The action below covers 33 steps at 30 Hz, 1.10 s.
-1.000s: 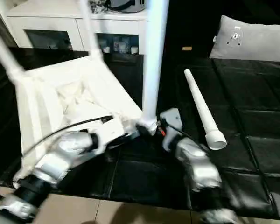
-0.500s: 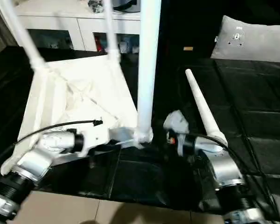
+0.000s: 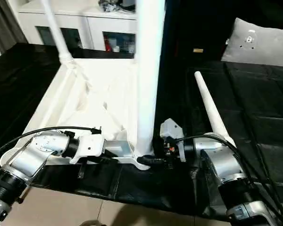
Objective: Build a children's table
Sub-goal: Rotate leg to tighten
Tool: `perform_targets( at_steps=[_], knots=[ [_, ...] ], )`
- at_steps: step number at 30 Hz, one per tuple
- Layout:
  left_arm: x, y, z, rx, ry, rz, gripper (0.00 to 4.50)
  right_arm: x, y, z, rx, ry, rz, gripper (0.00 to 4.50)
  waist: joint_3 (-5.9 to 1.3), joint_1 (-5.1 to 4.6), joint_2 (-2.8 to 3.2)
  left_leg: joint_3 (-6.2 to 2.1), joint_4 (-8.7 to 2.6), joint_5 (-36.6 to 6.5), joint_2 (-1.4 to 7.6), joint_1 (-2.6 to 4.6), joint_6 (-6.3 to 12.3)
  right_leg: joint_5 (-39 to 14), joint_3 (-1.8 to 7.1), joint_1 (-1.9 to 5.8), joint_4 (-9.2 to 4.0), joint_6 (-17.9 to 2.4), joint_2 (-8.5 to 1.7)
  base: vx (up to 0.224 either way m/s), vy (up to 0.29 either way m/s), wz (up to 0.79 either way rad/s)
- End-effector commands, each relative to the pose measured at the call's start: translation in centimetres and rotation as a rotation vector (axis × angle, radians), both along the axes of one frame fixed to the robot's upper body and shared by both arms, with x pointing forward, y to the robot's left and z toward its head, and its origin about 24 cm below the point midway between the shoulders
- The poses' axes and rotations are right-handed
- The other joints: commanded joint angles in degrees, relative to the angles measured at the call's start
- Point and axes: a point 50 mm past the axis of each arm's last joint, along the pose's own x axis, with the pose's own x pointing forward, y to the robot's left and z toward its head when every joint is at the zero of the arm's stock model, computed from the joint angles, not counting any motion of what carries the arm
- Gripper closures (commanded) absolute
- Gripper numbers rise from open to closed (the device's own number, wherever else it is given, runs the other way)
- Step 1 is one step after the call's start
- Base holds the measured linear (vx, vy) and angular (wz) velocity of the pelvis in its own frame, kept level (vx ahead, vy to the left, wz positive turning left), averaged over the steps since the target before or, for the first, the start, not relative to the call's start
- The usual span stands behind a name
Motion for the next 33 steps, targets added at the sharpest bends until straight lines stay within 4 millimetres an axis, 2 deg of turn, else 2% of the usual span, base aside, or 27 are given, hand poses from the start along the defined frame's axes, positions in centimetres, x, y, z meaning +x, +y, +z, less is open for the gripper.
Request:
perform_targets(
  at_steps=[1,2,3,10,13,15,16,17,18,19,20,21,22,23,25,27,28,29,30,31,32,33],
  knots=[
    [-1.0,-0.8,-0.3,0.043,0.024,-0.109,4.5,0.2,0.1,0.4,0.001,-0.008,0.007,1.21,-3.33,-0.31,-0.44,-0.01,-3.62,-6.1,2.42,-0.23,4.27,-7.2,3.36,3.08,-3.72,-12.0,-4.25,0.0,0.0,0.0],
    [-1.0,-0.8,-0.3,0.042,0.025,-0.113,4.5,0.2,0.1,0.3,0.003,-0.002,0.012,1.21,-3.32,-0.35,-0.5,-0.02,-3.62,-6.1,2.42,-0.23,4.29,-7.1,3.34,3.06,-3.73,-12.0,-4.21,0.0,0.0,0.0],
    [-1.0,-0.9,-0.3,0.042,0.027,-0.116,4.5,0.2,0.2,0.2,0.005,0.006,0.018,1.46,-3.38,-0.31,-0.55,-0.01,-3.56,-5.7,2.39,-0.24,4.34,-6.6,3.33,3.09,-3.64,-12.0,-4.22,0.0,0.0,0.0],
    [-0.9,-0.7,-0.6,0.042,0.035,-0.108,4.5,-0.1,0.3,-0.1,0.013,0.027,0.029,1.72,-3.41,-0.25,-0.71,0.02,-3.47,-5.1,2.34,-0.29,4.56,-6.5,3.32,3.12,-3.58,-12.0,-4.23,0.0,0.0,0.0],
    [-1.0,-0.7,-0.8,-0.006,0.07,-0.036,4.5,-0.3,1.4,-0.4,0.091,0.108,-0.052,1.75,-3.38,-0.27,-0.62,0.02,-3.54,-4.9,2.36,-0.27,4.63,-6.7,3.29,3.08,-3.62,-11.9,-4.14,0.0,0.0,0.0],
    [-1.0,-1.2,-0.8,-0.053,0.097,0.028,4.5,-0.4,2.2,-0.9,0.084,0.125,-0.111,1.76,-3.28,-0.35,-0.51,-0.05,-3.67,-5.5,2.46,-0.35,3.97,-7.3,3.28,3.09,-3.67,-11.8,-4.23,0.0,0.0,0.0],
    [-1.0,-1.3,-0.8,-0.056,0.099,0.033,4.5,-0.4,2.2,-0.9,0.082,0.125,-0.116,1.77,-3.08,-0.65,-0.61,-0.04,-3.92,-7.1,2.39,-0.27,3.27,-9.6,3.29,3.04,-3.98,-11.4,-4.24,0.0,0.0,0.0],
    [-0.9,-1.9,-0.8,-0.081,0.099,0.088,4.5,-0.2,3.0,-1.3,0.084,0.112,-0.186,1.77,-2.91,-0.87,-0.46,-0.03,-4.1,-9.1,2.28,-0.15,2.42,-13.6,3.3,2.99,-4.38,-10.4,-4.33,0.0,0.0,0.0],
    [-0.7,-2.6,-0.9,-0.109,0.093,0.149,4.5,0.4,3.9,-1.7,0.09,0.101,-0.291,1.78,-2.72,-1.18,-0.28,-0.03,-4.26,-10.1,2.35,-0.09,1.72,-15.3,3.39,2.8,-4.56,-10.0,-4.42,0.0,0.0,0.0],
    [-0.4,-3.6,-1.0,-0.137,0.083,0.222,4.5,1.1,4.9,-2.2,0.095,0.095,-0.418,1.78,-2.2,-1.88,-0.11,-0.19,-4.6,-13.6,2.03,0.08,0.42,-22.0,3.13,2.64,-5.42,-8.4,-4.4,0.0,0.0,0.0],
    [-0.4,-3.7,-1.0,-0.141,0.082,0.235,4.5,1.2,5.1,-2.2,0.096,0.094,-0.439,1.78,-2.12,-2.34,-0.04,-0.33,-4.67,-15.2,1.97,0.21,-0.36,-24.8,3.06,2.65,-5.59,-7.5,-4.42,0.0,0.0,0.0],
    [-0.2,-4.4,-1.0,-0.155,0.076,0.266,4.5,1.7,5.5,-2.5,0.088,0.092,-0.518,1.78,-1.87,-3.19,-0.26,-0.7,-4.85,-17.7,1.64,0.17,-1.08,-30.1,2.61,2.84,-6.3,-5.3,-4.53,0.0,0.0,0.0],
    [-0.1,-5.1,-1.1,-0.17,0.071,0.296,4.5,2.3,5.9,-2.9,0.071,0.089,-0.608,1.78,-1.8,-4.09,-0.2,-0.98,-4.98,-19.3,1.5,0.25,-1.49,-33.2,2.38,2.8,-6.73,-3.5,-4.54,0.0,0.0,0.0],
    [0.2,-6.1,-1.1,-0.191,0.066,0.339,4.5,3.1,6.2,-3.2,0.063,0.095,-0.723,1.78,-1.97,-4.83,-0.12,-1.08,-4.85,-19.8,1.36,0.42,-1.49,-33.8,2.35,2.61,-7.04,-2.8,-4.49,0.0,0.0,0.0],
    [0.8,-7.6,-0.9,-0.225,0.057,0.409,4.5,4.0,6.5,-3.3,0.04,0.101,-0.842,1.78,-1.93,-5.89,-0.04,-1.21,-4.68,-20.7,1.18,0.57,-1.26,-33.5,2.18,2.31,-7.27,-3.2,-4.27,0.0,0.0,0.0],
    [1.3,-8.6,-0.6,-0.242,0.039,0.457,4.5,4.3,6.8,-3.1,0.018,0.067,-0.855,1.78,-2.16,-6.03,-0.13,-1.02,-4.53,-19.8,1.17,0.82,-0.31,-31.2,2.43,2.19,-7.32,-3.9,-4.22,0.0,0.0,0.0],
    [1.4,-8.7,-0.6,-0.243,0.035,0.463,4.5,4.4,6.8,-3.0,0.02,0.063,-0.855,1.78,-2.33,-5.91,-0.3,-0.73,-4.45,-18.3,1.19,0.76,0.55,-28.3,2.7,2.19,-7.22,-4.6,-4.04,0.0,0.0,0.0],
    [1.5,-9.0,-0.5,-0.239,0.023,0.469,4.5,4.5,6.8,-2.8,0.053,0.07,-0.874,1.22,-2.45,-5.55,-0.22,-0.52,-4.47,-16.6,1.3,0.69,1.34,-25.3,3.05,2.16,-6.92,-5.7,-4.08,0.0,0.0,0.0],
    [1.7,-9.2,-0.5,-0.228,0.005,0.472,4.5,4.6,6.6,-2.5,0.096,0.082,-0.895,1.22,-2.47,-5.57,-0.21,-0.49,-4.5,-16.0,1.36,0.52,1.59,-24.1,3.12,2.24,-6.7,-6.2,-4.0,0.0,0.0,0.0],
    [1.8,-9.2,-0.5,-0.223,0.0,0.475,4.5,4.7,6.6,-2.4,0.108,0.085,-0.904,1.08,-2.53,-5.51,-0.14,-0.62,-4.66,-14.9,1.5,0.01,1.88,-22.3,3.03,2.67,-6.29,-6.7,-3.97,0.0,0.0,0.0],
    [1.8,-9.1,-0.5,-0.211,-0.007,0.475,4.5,4.6,6.4,-2.4,0.106,0.08,-0.906,1.05,-2.66,-5.43,-0.07,-0.58,-4.59,-14.2,1.56,-0.02,1.98,-21.2,3.04,2.73,-6.24,-6.9,-3.99,0.0,0.0,0.0],
    [1.9,-8.8,-0.6,-0.196,-0.017,0.472,4.5,4.6,6.2,-2.5,0.103,0.07,-0.904,0.98,-2.96,-5.08,0.07,-0.51,-4.42,-12.6,1.78,0.29,2.04,-17.6,3.22,2.55,-5.89,-8.1,-4.08,0.0,0.0,0.0]
  ],
)
